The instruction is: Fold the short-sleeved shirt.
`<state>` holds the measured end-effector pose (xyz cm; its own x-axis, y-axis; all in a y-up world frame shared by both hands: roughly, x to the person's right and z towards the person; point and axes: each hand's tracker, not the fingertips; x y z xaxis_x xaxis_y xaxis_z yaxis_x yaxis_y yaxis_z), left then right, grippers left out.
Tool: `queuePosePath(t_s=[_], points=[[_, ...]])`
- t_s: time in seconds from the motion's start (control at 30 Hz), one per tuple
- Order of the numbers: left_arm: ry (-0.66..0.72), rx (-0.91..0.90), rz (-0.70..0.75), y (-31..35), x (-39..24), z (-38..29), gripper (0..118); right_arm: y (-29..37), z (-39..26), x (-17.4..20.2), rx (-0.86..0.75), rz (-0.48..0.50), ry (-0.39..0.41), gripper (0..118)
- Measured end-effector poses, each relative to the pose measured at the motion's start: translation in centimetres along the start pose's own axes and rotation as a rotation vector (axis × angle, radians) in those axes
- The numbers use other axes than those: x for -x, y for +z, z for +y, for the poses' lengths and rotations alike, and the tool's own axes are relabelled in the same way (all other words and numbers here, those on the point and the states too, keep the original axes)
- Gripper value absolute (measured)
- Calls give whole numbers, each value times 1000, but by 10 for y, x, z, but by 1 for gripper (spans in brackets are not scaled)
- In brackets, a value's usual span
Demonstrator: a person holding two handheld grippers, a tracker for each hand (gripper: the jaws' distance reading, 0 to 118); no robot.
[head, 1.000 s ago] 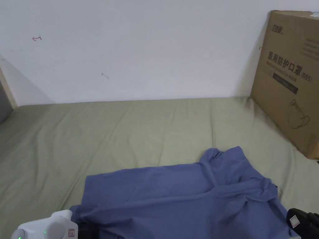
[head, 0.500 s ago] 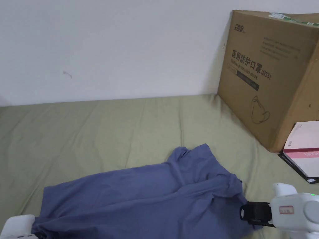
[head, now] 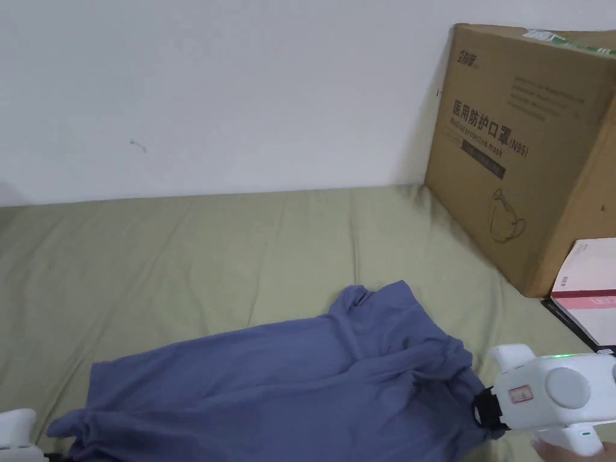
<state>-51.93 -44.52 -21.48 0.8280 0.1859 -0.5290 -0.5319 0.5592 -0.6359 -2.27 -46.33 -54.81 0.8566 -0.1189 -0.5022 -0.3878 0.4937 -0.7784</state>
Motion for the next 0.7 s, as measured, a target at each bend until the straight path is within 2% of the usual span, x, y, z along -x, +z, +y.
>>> queuePosePath(t_s=[0.13, 0.23, 0.3, 0.4, 0.57, 0.7], points=[[3, -104, -57, 51, 3, 12, 3, 61, -1, -18, -82, 94, -123, 6], [-66, -121, -37, 90, 7, 0, 3, 110, -28, -15, -110, 94, -82, 6], [-45, -108, -45, 111, 16, -20, 3, 130, -56, -21, -97, 94, -86, 6], [28, 38, -80, 114, 32, -66, 3, 140, -104, -31, -26, 133, -136, 5], [-7, 293, -36, 86, 48, -147, 3, 114, -180, -38, 166, 108, -162, 6], [40, 302, -45, 75, 54, -164, 3, 102, -193, -28, 164, 72, -133, 6]])
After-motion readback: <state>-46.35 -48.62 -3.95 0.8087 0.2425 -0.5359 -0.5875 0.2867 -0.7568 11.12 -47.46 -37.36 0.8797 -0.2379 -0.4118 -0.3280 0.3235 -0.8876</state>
